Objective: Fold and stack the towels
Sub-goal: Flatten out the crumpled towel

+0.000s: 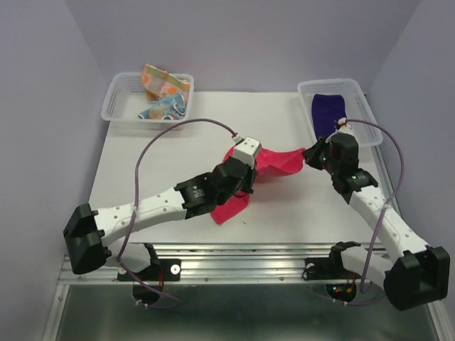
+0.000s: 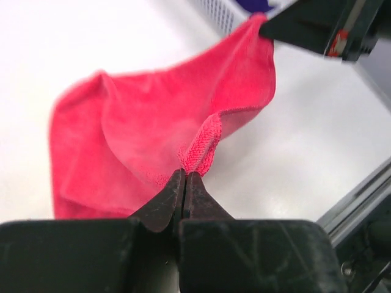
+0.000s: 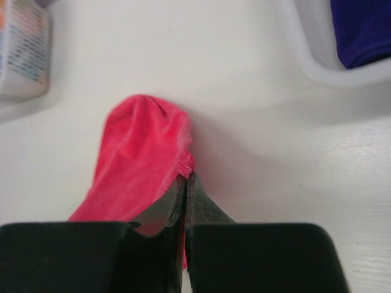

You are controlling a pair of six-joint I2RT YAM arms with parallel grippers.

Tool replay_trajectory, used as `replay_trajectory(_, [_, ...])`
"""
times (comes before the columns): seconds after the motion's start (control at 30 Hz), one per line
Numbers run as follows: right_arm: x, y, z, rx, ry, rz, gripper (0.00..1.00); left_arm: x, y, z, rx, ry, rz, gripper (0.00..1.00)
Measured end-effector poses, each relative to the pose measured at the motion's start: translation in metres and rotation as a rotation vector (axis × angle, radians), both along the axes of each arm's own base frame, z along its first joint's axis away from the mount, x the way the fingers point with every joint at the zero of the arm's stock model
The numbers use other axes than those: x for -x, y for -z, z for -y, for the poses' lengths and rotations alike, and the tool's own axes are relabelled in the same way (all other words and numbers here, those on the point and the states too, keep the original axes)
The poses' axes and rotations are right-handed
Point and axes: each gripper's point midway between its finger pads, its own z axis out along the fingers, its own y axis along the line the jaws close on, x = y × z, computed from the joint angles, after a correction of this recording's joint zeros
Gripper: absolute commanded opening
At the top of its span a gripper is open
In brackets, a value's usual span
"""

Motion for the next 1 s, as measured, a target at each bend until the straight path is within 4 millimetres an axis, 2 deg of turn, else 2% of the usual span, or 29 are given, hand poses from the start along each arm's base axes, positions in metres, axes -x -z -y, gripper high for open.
replay_trajectory(0.07, [-0.003, -0.037, -0.005, -0.029, -0.022, 0.083, 0.01, -0.011, -0.047, -0.006, 0.049, -0.014, 0.075, 0.00])
replay_trajectory(0.1, [-0.004, -0.059, -0.007, -0.043, -0.033, 0.129, 0.01, -0.015, -0.064, -0.009, 0.071, -0.021, 0.099, 0.00])
replay_trajectory(0.17, [-0.007, -0.096, -0.010, -0.059, -0.048, 0.204, 0.01, -0.027, -0.116, -0.022, 0.113, -0.043, 0.178, 0.00])
replay_trajectory(0.3, [-0.008, -0.179, -0.014, -0.082, -0.076, 0.368, 0.01, -0.036, -0.200, -0.049, 0.183, -0.069, 0.299, 0.00])
replay_trajectory(0.4, [-0.001, -0.230, -0.016, -0.095, -0.102, 0.466, 0.01, -0.021, -0.256, -0.058, 0.237, -0.007, 0.374, 0.00])
replay_trajectory(0.43, [0.002, -0.241, -0.016, -0.098, -0.107, 0.488, 0.01, -0.013, -0.271, -0.060, 0.256, 0.025, 0.395, 0.00])
replay_trajectory(0.47, [0.007, -0.261, -0.017, -0.105, -0.121, 0.529, 0.01, -0.008, -0.279, -0.061, 0.262, 0.051, 0.405, 0.00])
replay_trajectory(0.5, [0.013, -0.275, -0.018, -0.110, -0.133, 0.557, 0.01, 0.004, -0.299, -0.064, 0.288, 0.096, 0.430, 0.00])
replay_trajectory(0.63, [0.036, -0.326, -0.020, -0.131, -0.174, 0.657, 0.01, 0.036, -0.338, -0.075, 0.345, 0.216, 0.478, 0.00])
replay_trajectory(0.77, [0.070, -0.376, -0.023, -0.153, -0.235, 0.768, 0.01, 0.070, -0.365, -0.083, 0.400, 0.350, 0.523, 0.00])
replay_trajectory(0.87, [0.098, -0.400, -0.027, -0.168, -0.297, 0.832, 0.01, 0.092, -0.372, -0.089, 0.427, 0.436, 0.537, 0.00])
replay_trajectory(1.0, [0.126, -0.418, -0.033, -0.191, -0.366, 0.877, 0.01, 0.115, -0.377, -0.093, 0.456, 0.531, 0.540, 0.00])
